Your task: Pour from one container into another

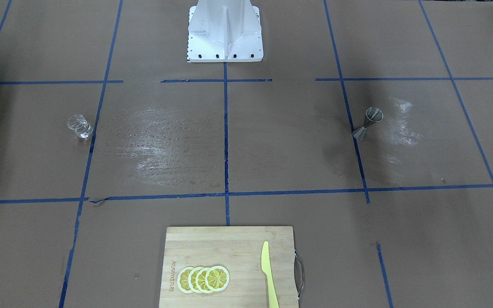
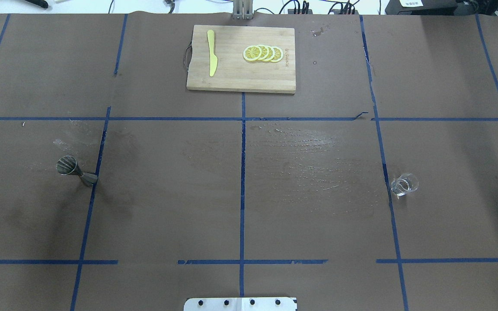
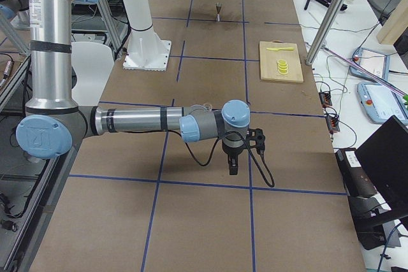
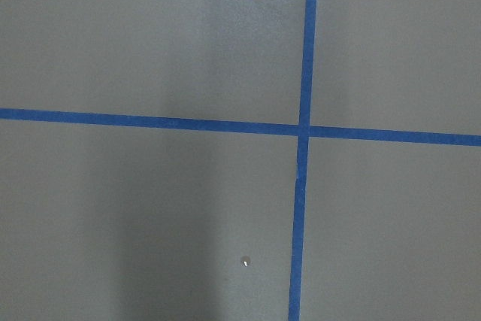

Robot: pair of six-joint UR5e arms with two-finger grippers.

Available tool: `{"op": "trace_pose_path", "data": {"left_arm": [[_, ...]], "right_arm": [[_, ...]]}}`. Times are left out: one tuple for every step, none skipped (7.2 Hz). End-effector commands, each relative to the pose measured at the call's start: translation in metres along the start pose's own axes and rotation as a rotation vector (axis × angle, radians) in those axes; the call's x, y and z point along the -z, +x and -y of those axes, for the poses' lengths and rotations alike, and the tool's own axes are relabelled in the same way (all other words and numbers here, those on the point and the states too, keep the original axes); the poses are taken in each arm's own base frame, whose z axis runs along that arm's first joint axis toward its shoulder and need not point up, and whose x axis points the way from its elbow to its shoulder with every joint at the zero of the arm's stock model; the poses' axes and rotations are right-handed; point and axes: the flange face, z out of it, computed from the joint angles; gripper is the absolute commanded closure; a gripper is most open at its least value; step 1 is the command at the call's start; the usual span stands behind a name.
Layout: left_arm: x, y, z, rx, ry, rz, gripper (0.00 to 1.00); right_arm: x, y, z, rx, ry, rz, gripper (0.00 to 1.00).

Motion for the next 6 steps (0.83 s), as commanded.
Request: {"op": "trace_pose_path", "data": {"left_arm": [[0.003,0.003,0.002,-0.027,0.016,0.004,0.00],[0.006,0.005,0.002,-0.031,0.022,0.009,0.00],[0.012,0.011,0.003,-0.043,0.034,0.011,0.00],[0.015,0.015,0.007,-0.068,0.051,0.013,0.00],[0.024,0.024,0.006,-0.143,0.127,0.010,0.00],[0.015,0.019,-0.017,-0.181,0.165,0.010,0.00]], "right_arm": [[0.000,0.001,-0.001,0.001,0.001,0.000,0.00],[0.000,0.000,-0.001,0.002,0.002,0.000,0.00],[-0.001,0.002,-0.001,0.002,0.003,-0.003,0.00],[-0.002,0.003,-0.002,-0.002,0.001,-0.006,0.00],[-0.003,0.004,-0.003,-0.001,0.002,-0.006,0.00],[-0.003,0.003,-0.004,-0.001,0.000,-0.004,0.00]]}}
